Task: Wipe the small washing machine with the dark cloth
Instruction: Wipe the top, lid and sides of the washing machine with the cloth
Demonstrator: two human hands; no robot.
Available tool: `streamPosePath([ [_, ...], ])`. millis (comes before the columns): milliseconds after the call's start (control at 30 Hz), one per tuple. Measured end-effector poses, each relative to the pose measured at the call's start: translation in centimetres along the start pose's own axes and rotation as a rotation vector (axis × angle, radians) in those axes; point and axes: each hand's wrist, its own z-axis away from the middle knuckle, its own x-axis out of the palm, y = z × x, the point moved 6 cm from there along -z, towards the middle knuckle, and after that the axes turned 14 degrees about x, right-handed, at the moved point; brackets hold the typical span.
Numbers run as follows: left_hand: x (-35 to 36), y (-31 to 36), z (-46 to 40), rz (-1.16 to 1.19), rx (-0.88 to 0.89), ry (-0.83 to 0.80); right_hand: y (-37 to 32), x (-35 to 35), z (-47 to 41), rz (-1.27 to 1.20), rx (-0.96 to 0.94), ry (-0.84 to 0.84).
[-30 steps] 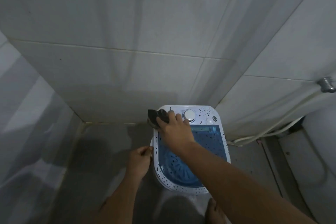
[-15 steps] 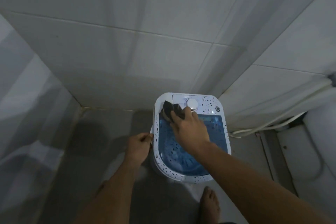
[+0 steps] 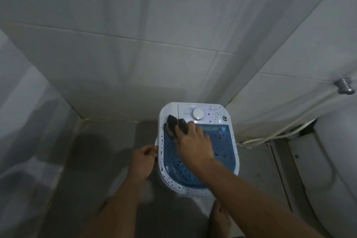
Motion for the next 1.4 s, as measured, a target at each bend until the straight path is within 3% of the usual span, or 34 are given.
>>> streamPosePath([
  [133, 0.1, -0.2, -0.2, 0.005, -0.001, 0.000, 1.0, -1.3, -5.3, 0.097, 0.089, 0.038],
  [233, 0.0, -0.2, -0.2, 0.018, 0.002, 0.022, 1.7, -1.9, -8.1, -0.047, 0.274, -0.054],
  [300, 0.0, 0.1, -0.2, 0.034, -0.006, 0.024, 1.5, -1.6, -6.9, -0.131, 0.297, -0.062],
  [467, 0.0, 0.5, -0.1, 0.047, -0.015, 0.011, 0.5, 0.2, -0.3, -0.042, 0.018, -0.003],
  [600, 0.1, 0.7, 0.0, 0.044, -0.012, 0.005, 2.1, -0.8, -4.2, 0.009, 0.202, 0.073],
  [633, 0.1, 0.8, 0.0, 0.045, -0.013, 0.011, 1.1, -0.8, -4.7, 0.011, 0.170, 0.076],
  [767, 0.0, 0.3, -0.2, -0.002, -0.007, 0.010, -2.8, 0.0, -5.8, 0.001, -0.221, 0.058],
  [900, -0.2, 0.2, -0.3, -0.038, 0.004, 0.012, -0.2, -1.3, -10.9, -0.077, 0.161, 0.068],
  [967, -0.2, 0.4, -0.1, -0.034, 0.011, 0.015, -0.8, -1.0, -11.0, -0.063, 0.212, 0.051],
  [1033, -0.2, 0.7, -0.1, -0.031, 0.020, 0.011, -1.5, -0.5, -9.4, -0.053, 0.126, 0.076],
  [1200, 0.1, 0.3, -0.4, -0.006, 0.010, 0.006, -0.5, 0.5, -5.2, 0.036, -0.409, 0.174],
  [1233, 0.1, 0.2, -0.5, -0.010, 0.013, 0.003, 0.0, 0.1, -6.3, 0.074, -0.386, 0.158],
  [1400, 0.0, 0.2, -0.6, -0.043, 0.023, -0.025, 2.6, -3.2, -12.4, 0.122, 0.195, -0.111],
])
